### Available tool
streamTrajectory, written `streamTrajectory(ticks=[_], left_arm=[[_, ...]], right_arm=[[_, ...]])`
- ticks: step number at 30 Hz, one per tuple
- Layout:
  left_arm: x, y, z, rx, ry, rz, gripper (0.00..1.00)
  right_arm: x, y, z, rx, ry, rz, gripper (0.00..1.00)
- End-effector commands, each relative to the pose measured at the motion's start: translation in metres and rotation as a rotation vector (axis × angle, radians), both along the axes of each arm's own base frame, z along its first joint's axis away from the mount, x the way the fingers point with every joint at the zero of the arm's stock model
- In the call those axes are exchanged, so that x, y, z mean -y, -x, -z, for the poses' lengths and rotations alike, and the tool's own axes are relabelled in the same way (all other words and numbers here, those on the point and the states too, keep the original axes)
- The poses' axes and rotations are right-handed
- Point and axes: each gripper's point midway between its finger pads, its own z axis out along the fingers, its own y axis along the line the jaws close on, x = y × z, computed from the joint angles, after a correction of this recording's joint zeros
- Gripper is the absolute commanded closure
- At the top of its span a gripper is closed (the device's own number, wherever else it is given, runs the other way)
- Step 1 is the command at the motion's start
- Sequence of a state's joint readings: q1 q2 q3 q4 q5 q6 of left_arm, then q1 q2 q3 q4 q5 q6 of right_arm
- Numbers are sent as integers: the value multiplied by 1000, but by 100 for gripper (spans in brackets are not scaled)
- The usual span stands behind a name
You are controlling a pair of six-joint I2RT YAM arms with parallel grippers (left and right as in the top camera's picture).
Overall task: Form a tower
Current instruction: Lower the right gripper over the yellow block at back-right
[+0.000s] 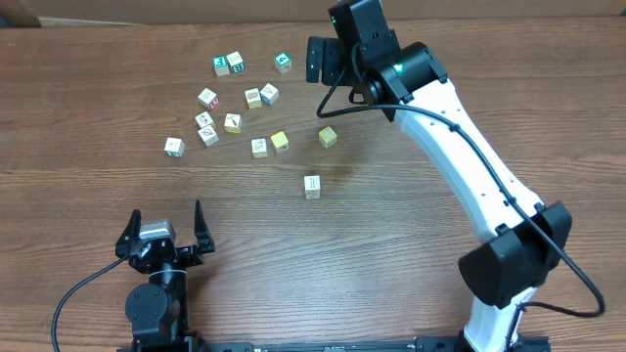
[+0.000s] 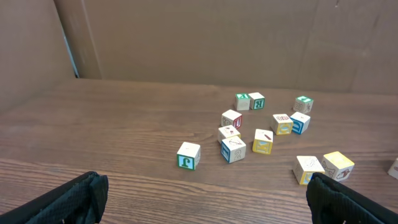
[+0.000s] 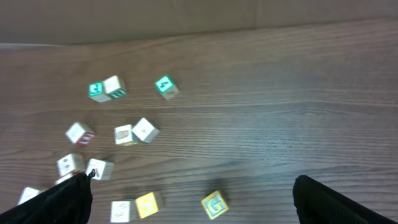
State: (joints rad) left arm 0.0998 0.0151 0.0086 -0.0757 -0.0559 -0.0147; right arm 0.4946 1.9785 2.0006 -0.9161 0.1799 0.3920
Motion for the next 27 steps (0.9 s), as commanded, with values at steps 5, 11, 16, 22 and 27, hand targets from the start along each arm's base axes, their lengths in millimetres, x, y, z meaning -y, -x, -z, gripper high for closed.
streamTrajectory(ticks=[5,11,16,22,27], left_arm=[[1,0,-1,5,-23,5,0],[1,0,-1,5,-23,5,0],[1,0,-1,5,-23,5,1],[1,0,-1,5,-23,5,0],[1,0,-1,5,-23,5,1]], right_arm=[[10,-9,66,-143,77,21,0],[12,-6,112,-243,129,22,3],[14,-2,149,-322,169,21,3],[-11,22,175,-454,100,-163,10],[-20,33,179,-480,103,-298,13]])
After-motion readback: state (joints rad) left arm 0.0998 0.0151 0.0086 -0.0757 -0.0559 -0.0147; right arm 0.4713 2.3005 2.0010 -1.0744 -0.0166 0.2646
